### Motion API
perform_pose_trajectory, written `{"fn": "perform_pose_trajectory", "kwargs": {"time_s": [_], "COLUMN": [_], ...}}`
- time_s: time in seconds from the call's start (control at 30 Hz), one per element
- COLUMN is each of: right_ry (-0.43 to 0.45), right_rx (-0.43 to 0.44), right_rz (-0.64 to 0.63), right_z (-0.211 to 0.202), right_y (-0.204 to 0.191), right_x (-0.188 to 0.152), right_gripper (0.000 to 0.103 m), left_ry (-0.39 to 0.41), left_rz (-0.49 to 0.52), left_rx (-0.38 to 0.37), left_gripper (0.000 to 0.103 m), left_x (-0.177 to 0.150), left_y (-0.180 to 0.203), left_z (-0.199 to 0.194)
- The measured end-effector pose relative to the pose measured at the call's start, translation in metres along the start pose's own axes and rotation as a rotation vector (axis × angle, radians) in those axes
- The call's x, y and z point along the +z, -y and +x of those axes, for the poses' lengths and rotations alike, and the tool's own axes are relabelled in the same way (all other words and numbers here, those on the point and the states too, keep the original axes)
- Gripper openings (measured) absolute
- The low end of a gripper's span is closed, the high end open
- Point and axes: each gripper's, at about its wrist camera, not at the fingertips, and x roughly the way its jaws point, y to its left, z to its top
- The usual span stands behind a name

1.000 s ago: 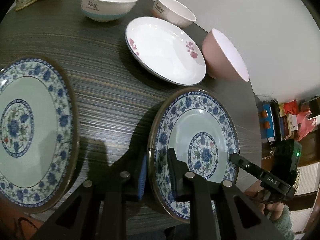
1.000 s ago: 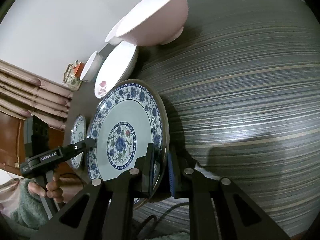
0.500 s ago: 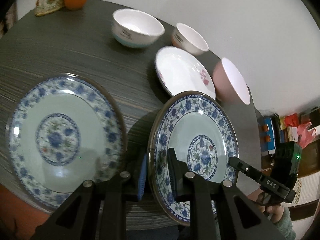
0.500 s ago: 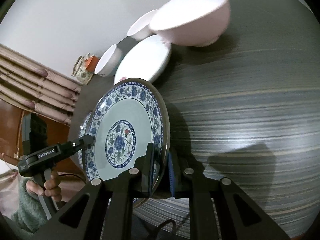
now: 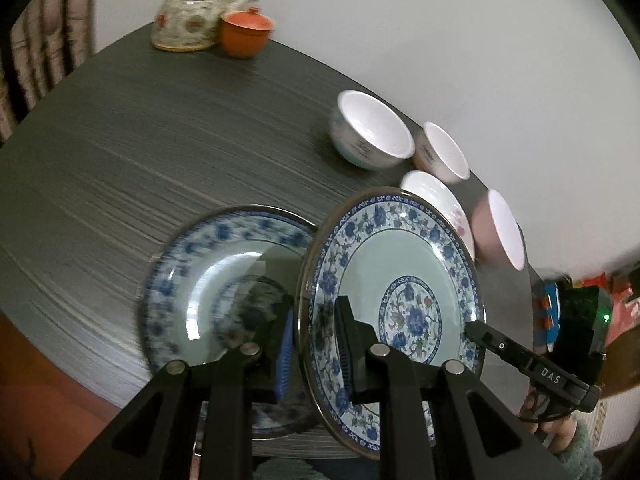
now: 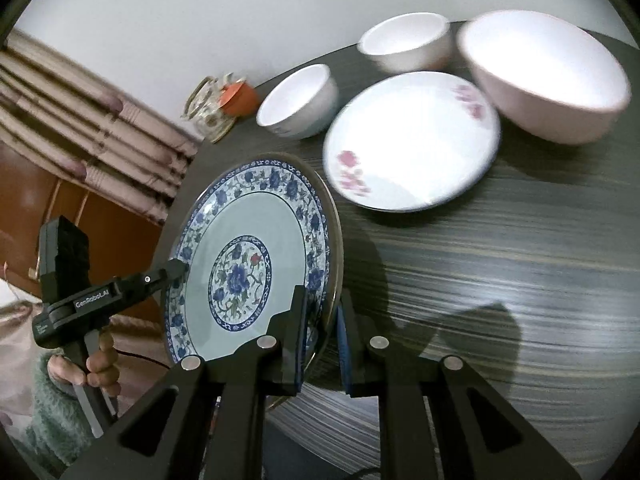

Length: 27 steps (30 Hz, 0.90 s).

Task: Organize plates and bowls
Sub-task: 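Carry the small plate with the left gripper onto the large plate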

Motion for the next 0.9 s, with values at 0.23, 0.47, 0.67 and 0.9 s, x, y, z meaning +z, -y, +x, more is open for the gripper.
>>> {"fn": "perform_pose_trajectory", "kwargs": {"time_s": [0.23,0.47,0.67,0.9], "right_ry": [-0.048,-0.119,-0.159,-0.175], "right_rx": [0.008,-0.003,-0.011,-0.026], "right_rz": [-0.040,-0.054,-0.063,-0.069], "right_z": [0.035,0.073,0.095,0.105], "right_y": [-0.036,-0.054,-0.061,-0.062], "right_x": [0.009,0.006,0.005,0.005], "right_gripper": [0.014,0.015,0.015,0.016], "left_ry": [0.008,-0.012,-0.020,-0.023], "left_rz": [-0.058,-0.114,-0.133,-0.131], "left_rx": [0.053,0.100,0.113,0.123], "left_gripper": [0.018,0.018,0.018,0.019], "left_x": [0.004,-0.001,-0.003,-0.002], "left_y": [-0.045,-0.080,-0.092,-0.097], "left_z": [-0.007,0.003,0.010,0.015]}}
